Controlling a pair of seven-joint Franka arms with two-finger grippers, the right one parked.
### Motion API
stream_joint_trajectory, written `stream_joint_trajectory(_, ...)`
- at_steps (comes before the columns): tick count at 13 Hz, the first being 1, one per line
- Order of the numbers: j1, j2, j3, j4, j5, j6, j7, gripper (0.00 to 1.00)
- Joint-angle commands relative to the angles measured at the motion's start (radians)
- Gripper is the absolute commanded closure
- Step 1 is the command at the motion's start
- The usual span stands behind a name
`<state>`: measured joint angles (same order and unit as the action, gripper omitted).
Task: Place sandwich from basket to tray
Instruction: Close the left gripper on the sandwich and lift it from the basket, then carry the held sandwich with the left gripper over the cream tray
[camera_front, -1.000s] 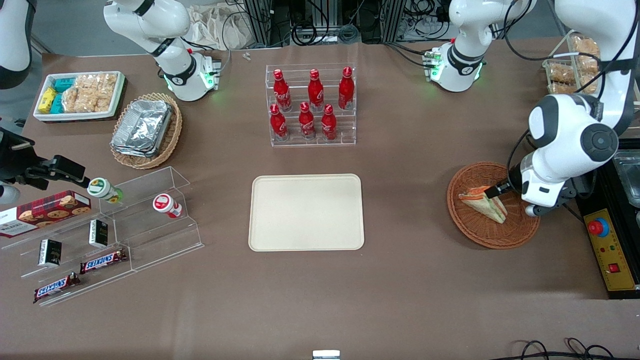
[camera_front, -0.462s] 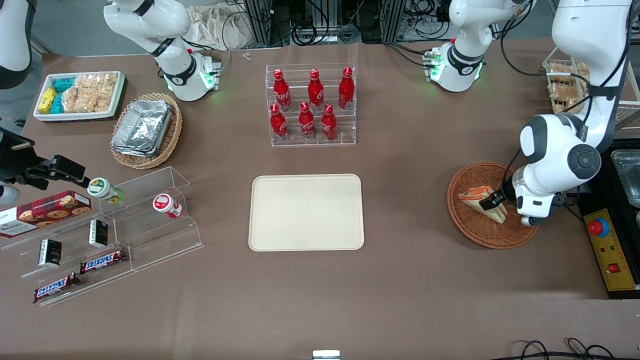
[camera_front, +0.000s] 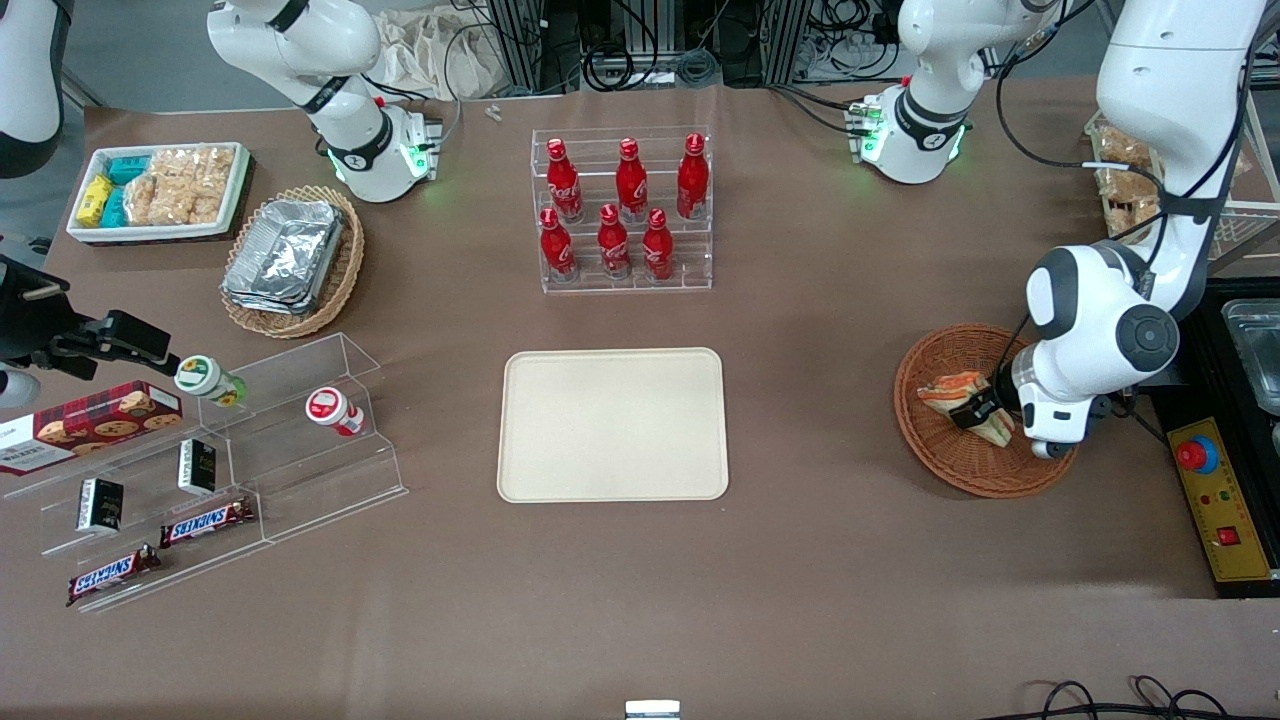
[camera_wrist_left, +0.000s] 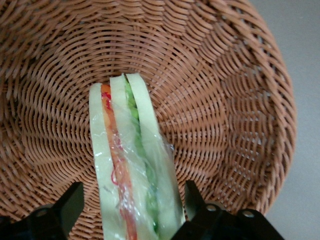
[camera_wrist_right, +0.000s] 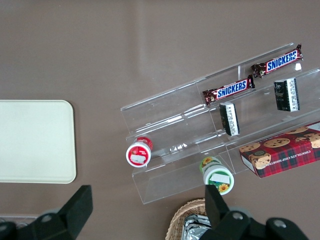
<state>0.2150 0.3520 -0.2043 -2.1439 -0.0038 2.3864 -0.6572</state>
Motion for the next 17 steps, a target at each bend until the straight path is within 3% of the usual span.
stream_joint_trajectory(1,0.001,-0.007,0.005,-0.013,-0.002,0.031,-0.044,0.55)
stream_joint_trajectory(2,-0.002,-0.014,0.005,-0.013,0.002,0.028,-0.050,0.70)
stream_joint_trajectory(4,-0.003,-0.050,0.003,-0.008,0.057,-0.002,-0.096,0.80)
stream_joint_trajectory(8,-0.025,-0.114,-0.030,0.203,0.087,-0.373,-0.104,0.80)
stream_joint_trajectory(11,-0.031,-0.117,-0.121,0.370,0.085,-0.583,-0.061,0.80)
stream_joint_trajectory(13,-0.031,-0.120,-0.214,0.415,0.081,-0.630,-0.015,0.80)
stream_joint_trajectory(17,-0.032,-0.073,-0.416,0.412,0.091,-0.558,-0.009,0.80)
